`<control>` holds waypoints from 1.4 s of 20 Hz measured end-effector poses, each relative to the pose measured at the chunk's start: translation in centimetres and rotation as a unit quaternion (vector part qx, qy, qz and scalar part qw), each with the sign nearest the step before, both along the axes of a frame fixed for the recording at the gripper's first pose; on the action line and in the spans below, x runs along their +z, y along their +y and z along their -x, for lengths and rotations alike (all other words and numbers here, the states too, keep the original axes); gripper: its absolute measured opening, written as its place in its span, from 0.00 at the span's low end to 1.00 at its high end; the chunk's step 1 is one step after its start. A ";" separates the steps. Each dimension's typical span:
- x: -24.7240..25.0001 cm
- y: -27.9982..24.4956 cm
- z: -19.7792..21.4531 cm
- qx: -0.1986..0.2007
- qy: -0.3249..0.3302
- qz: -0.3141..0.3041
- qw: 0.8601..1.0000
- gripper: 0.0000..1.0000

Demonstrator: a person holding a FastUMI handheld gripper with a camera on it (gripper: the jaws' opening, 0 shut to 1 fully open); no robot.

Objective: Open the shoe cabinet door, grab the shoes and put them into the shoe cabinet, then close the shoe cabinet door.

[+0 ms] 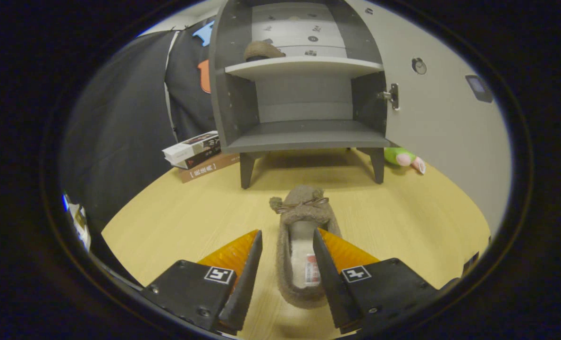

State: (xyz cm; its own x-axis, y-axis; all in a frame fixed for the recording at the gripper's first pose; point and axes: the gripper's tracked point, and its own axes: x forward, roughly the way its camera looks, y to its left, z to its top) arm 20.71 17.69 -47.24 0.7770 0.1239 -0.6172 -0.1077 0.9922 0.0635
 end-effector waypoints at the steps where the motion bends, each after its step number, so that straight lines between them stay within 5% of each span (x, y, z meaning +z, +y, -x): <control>1: -0.8 0.3 -0.3 -0.001 0.007 -0.007 1.000 0.66; 5: -4.1 0.2 -3.1 0.000 0.016 -0.016 1.000 0.48; 7: -4.6 0.9 -3.4 0.005 0.023 -0.080 0.997 0.22; 9: -4.1 0.9 -2.9 0.027 0.017 -0.086 0.996 0.13; 19: 2.3 -1.1 -0.8 0.033 -0.053 -0.079 0.995 0.12; 28: 16.2 0.0 1.6 0.066 -0.139 -0.119 0.981 0.12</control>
